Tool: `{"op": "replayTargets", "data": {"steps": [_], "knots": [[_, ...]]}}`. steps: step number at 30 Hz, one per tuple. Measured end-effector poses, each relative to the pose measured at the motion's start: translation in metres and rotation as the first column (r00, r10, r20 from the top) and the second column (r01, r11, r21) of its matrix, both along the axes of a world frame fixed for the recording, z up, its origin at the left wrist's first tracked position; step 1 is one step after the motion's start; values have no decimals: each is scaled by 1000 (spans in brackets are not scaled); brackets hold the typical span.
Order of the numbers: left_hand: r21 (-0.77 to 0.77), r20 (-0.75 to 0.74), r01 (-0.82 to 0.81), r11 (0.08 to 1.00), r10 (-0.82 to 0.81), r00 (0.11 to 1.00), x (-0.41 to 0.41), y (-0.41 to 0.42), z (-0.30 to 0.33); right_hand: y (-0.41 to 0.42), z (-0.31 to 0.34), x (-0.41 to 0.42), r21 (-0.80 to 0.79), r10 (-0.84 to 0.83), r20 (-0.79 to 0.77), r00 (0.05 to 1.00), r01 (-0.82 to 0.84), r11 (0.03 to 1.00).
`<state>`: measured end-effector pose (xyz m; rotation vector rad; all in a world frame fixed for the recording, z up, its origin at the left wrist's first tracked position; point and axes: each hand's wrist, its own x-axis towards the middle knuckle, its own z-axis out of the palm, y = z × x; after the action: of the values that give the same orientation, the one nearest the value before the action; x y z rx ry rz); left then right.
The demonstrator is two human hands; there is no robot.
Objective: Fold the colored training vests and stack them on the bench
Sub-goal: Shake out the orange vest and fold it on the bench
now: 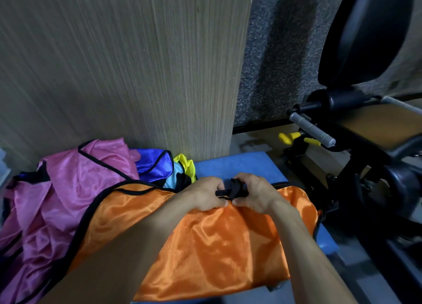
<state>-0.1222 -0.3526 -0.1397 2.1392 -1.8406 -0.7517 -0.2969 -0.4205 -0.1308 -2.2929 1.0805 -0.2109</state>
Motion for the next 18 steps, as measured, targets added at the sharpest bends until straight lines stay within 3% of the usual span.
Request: {"op": "replayTargets", "data": {"steps": [6, 10, 18], "knots": [[-68, -202, -100, 993, 84, 976, 0, 2, -1, -3, -4, -4, 22, -29, 8, 1000, 29, 999], [-56, -154, -109, 992, 100, 983, -1, 2, 5, 0, -4, -6, 18, -16, 42, 999, 16, 1000], [29, -326, -105, 994, 109, 939, 0, 3, 2, 4, -1, -9, -3, -33, 164, 986, 34, 999]]}}
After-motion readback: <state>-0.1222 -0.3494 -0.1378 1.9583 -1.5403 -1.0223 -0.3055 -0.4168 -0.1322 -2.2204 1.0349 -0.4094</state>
